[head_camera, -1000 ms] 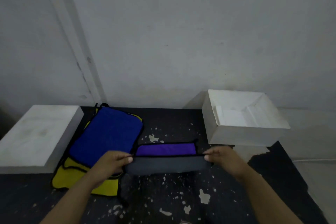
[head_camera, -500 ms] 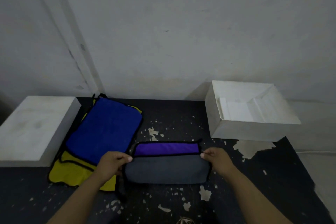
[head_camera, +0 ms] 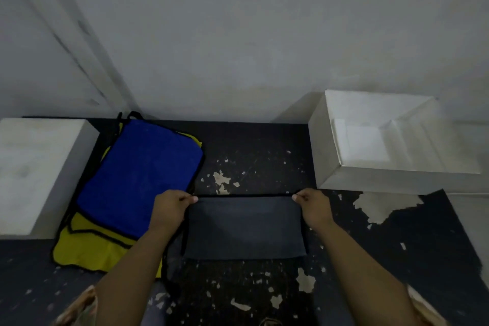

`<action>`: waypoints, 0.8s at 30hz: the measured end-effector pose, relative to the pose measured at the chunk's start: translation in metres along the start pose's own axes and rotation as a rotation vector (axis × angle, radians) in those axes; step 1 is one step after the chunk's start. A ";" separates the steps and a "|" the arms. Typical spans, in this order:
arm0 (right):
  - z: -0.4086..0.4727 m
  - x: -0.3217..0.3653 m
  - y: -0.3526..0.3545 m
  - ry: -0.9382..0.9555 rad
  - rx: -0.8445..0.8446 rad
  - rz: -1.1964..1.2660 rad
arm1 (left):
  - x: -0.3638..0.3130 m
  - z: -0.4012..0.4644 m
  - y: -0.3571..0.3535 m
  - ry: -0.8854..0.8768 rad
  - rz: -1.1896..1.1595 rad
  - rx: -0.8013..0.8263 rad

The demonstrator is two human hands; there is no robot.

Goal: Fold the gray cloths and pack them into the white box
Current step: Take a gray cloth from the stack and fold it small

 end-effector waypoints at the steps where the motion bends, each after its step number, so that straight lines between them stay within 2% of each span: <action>1: 0.001 -0.001 -0.001 0.003 -0.010 -0.006 | 0.000 0.002 -0.001 -0.014 0.023 -0.017; 6: 0.000 -0.005 -0.005 0.035 -0.067 -0.023 | -0.003 0.003 -0.010 -0.100 0.220 -0.057; 11: -0.025 -0.005 -0.009 0.041 -0.159 -0.070 | -0.048 -0.014 -0.041 -0.404 0.574 -0.141; 13: -0.041 -0.008 -0.012 0.043 -0.179 -0.110 | -0.073 -0.024 -0.071 -0.530 0.643 -0.082; 19: -0.086 -0.030 -0.015 -0.022 -0.195 -0.211 | -0.132 -0.057 -0.178 -0.785 0.666 0.258; 22: -0.100 -0.038 -0.017 -0.037 -0.159 -0.304 | -0.149 -0.069 -0.213 -0.863 0.762 0.392; 24: -0.106 -0.042 -0.019 -0.060 -0.127 -0.354 | -0.156 -0.070 -0.222 -0.883 0.810 0.409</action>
Point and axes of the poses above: each hand's wrist, its own z-axis towards the middle knuckle, its own y-axis out of the back of the hand, x = y × z, the point moved 7 cm from there along z, towards the middle knuckle, and after that the axes turned 1 degree about -z, right-handed, at the moved point
